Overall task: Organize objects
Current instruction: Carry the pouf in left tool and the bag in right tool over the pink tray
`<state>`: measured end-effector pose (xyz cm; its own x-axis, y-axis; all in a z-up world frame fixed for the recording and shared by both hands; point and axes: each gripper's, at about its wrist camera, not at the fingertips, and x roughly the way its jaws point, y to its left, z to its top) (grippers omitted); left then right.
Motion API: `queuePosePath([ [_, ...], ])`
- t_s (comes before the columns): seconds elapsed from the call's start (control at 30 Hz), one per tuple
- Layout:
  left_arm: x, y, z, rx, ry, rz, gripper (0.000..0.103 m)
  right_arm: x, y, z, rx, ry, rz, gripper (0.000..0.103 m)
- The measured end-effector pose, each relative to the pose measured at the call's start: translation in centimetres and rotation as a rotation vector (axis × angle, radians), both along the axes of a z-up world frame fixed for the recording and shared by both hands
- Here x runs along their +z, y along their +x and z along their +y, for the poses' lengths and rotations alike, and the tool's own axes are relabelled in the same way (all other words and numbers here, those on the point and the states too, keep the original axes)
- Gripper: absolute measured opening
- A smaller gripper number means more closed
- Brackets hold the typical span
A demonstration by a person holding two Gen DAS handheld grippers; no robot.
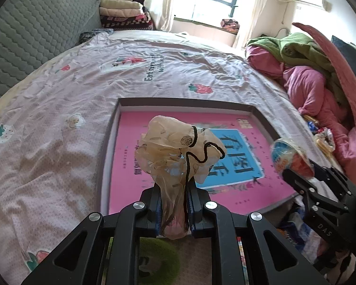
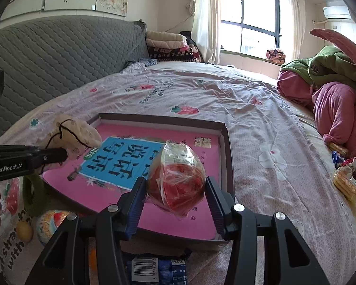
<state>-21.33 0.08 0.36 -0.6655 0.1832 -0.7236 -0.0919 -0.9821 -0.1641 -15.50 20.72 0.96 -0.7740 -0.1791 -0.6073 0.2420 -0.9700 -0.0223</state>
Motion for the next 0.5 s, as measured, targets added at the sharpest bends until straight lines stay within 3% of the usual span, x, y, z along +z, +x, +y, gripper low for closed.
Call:
queuePosePath([
  [0.5,-2.3,-0.9,-0.5,0.023,-0.008,-0.072,0.021,-1.5,-1.0,0.2,-0.023,0.027,-0.057,0.051],
])
